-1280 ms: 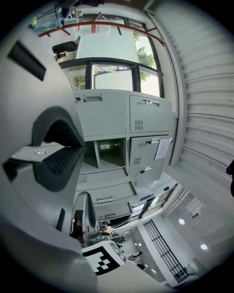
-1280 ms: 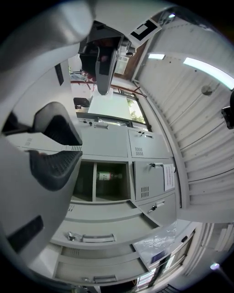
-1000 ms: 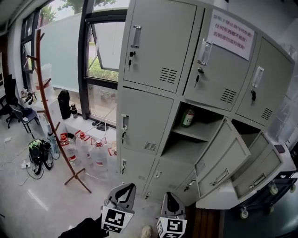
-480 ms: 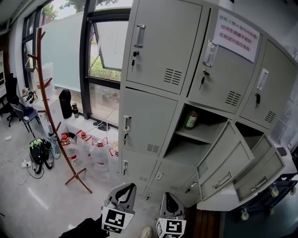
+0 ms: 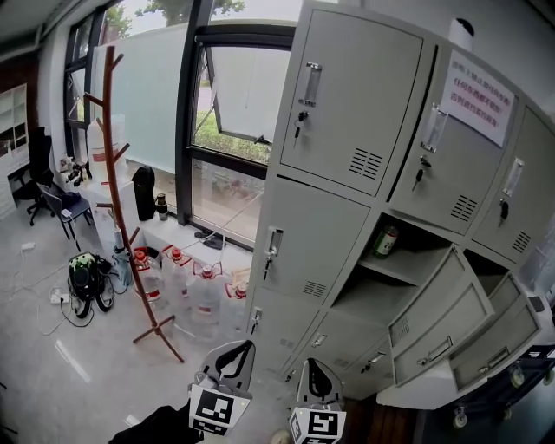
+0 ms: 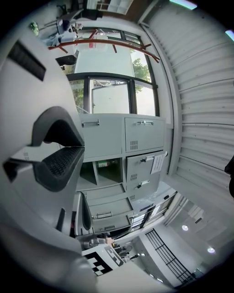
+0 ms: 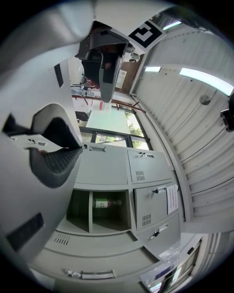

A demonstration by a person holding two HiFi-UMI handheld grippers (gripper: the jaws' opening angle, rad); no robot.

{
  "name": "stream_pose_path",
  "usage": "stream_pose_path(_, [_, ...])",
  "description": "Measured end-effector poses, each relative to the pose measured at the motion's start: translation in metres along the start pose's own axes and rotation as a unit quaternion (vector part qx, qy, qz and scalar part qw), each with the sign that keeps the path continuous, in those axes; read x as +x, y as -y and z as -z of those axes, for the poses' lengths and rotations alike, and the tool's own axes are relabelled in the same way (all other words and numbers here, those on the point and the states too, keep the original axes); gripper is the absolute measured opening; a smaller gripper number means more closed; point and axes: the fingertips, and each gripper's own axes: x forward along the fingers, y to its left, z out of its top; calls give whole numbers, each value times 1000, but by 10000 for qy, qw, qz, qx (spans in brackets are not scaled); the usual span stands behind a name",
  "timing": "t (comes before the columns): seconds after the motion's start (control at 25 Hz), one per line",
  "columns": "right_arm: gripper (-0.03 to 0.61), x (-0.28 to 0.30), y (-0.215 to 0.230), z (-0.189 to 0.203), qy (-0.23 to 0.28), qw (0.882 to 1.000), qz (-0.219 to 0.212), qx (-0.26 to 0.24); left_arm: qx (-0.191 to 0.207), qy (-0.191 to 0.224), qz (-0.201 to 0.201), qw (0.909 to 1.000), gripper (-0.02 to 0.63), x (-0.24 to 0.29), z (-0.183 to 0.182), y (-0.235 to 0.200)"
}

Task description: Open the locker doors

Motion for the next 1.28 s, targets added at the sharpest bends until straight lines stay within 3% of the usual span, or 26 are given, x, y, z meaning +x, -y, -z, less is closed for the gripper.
stream_pose_path(0.48, [15,95,-56,-36,296,9969,-664,-301,4,67,-782,9969,23,5,-1,-104])
stream_pose_path(0.76, [15,178,-51,-39,339,9957,-838,-204,-70,-47,-1053,9944,23,56,10,-155])
stream_pose_path(1.28, [20,306,-30,-38,289,9958,-865,-49,-141,-247,-1164,9928,23,150,28,-220])
